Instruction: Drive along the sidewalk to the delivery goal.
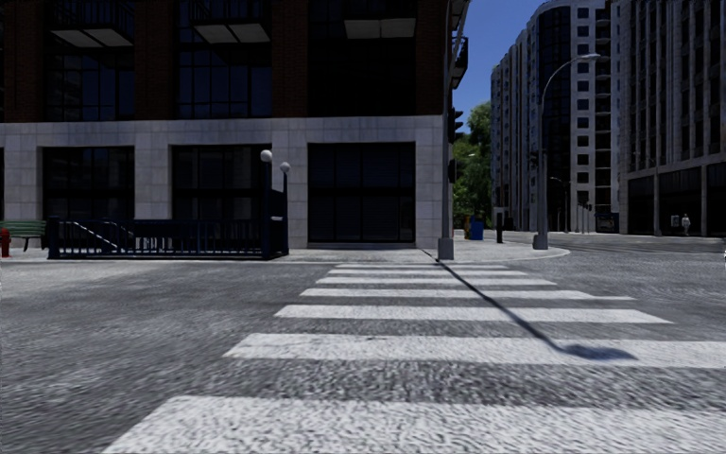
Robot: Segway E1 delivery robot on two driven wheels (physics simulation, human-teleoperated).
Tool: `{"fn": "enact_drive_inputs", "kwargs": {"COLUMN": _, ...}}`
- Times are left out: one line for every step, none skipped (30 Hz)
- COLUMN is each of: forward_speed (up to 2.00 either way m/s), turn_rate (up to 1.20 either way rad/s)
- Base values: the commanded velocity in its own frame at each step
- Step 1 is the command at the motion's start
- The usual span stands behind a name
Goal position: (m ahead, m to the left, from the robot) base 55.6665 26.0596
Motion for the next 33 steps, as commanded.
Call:
{"fn": "enact_drive_inputs", "kwargs": {"forward_speed": 2.0, "turn_rate": -0.12}}
{"fn": "enact_drive_inputs", "kwargs": {"forward_speed": 2.0, "turn_rate": -0.01}}
{"fn": "enact_drive_inputs", "kwargs": {"forward_speed": 2.0, "turn_rate": 0.0}}
{"fn": "enact_drive_inputs", "kwargs": {"forward_speed": 2.0, "turn_rate": 0.0}}
{"fn": "enact_drive_inputs", "kwargs": {"forward_speed": 2.0, "turn_rate": 0.0}}
{"fn": "enact_drive_inputs", "kwargs": {"forward_speed": 2.0, "turn_rate": 0.0}}
{"fn": "enact_drive_inputs", "kwargs": {"forward_speed": 2.0, "turn_rate": 0.0}}
{"fn": "enact_drive_inputs", "kwargs": {"forward_speed": 2.0, "turn_rate": -0.04}}
{"fn": "enact_drive_inputs", "kwargs": {"forward_speed": 2.0, "turn_rate": -0.19}}
{"fn": "enact_drive_inputs", "kwargs": {"forward_speed": 2.0, "turn_rate": -0.3}}
{"fn": "enact_drive_inputs", "kwargs": {"forward_speed": 2.0, "turn_rate": -0.3}}
{"fn": "enact_drive_inputs", "kwargs": {"forward_speed": 2.0, "turn_rate": -0.32}}
{"fn": "enact_drive_inputs", "kwargs": {"forward_speed": 2.0, "turn_rate": -0.33}}
{"fn": "enact_drive_inputs", "kwargs": {"forward_speed": 2.0, "turn_rate": -0.33}}
{"fn": "enact_drive_inputs", "kwargs": {"forward_speed": 2.0, "turn_rate": -0.33}}
{"fn": "enact_drive_inputs", "kwargs": {"forward_speed": 2.0, "turn_rate": -0.33}}
{"fn": "enact_drive_inputs", "kwargs": {"forward_speed": 2.0, "turn_rate": -0.33}}
{"fn": "enact_drive_inputs", "kwargs": {"forward_speed": 2.0, "turn_rate": -0.33}}
{"fn": "enact_drive_inputs", "kwargs": {"forward_speed": 2.0, "turn_rate": -0.33}}
{"fn": "enact_drive_inputs", "kwargs": {"forward_speed": 2.0, "turn_rate": -0.33}}
{"fn": "enact_drive_inputs", "kwargs": {"forward_speed": 2.0, "turn_rate": -0.33}}
{"fn": "enact_drive_inputs", "kwargs": {"forward_speed": 2.0, "turn_rate": -0.33}}
{"fn": "enact_drive_inputs", "kwargs": {"forward_speed": 2.0, "turn_rate": -0.33}}
{"fn": "enact_drive_inputs", "kwargs": {"forward_speed": 2.0, "turn_rate": -0.33}}
{"fn": "enact_drive_inputs", "kwargs": {"forward_speed": 2.0, "turn_rate": -0.33}}
{"fn": "enact_drive_inputs", "kwargs": {"forward_speed": 2.0, "turn_rate": -0.33}}
{"fn": "enact_drive_inputs", "kwargs": {"forward_speed": 2.0, "turn_rate": -0.33}}
{"fn": "enact_drive_inputs", "kwargs": {"forward_speed": 2.0, "turn_rate": -0.33}}
{"fn": "enact_drive_inputs", "kwargs": {"forward_speed": 2.0, "turn_rate": -0.26}}
{"fn": "enact_drive_inputs", "kwargs": {"forward_speed": 2.0, "turn_rate": -0.26}}
{"fn": "enact_drive_inputs", "kwargs": {"forward_speed": 2.0, "turn_rate": -0.04}}
{"fn": "enact_drive_inputs", "kwargs": {"forward_speed": 2.0, "turn_rate": 0.0}}
{"fn": "enact_drive_inputs", "kwargs": {"forward_speed": 2.0, "turn_rate": 0.0}}
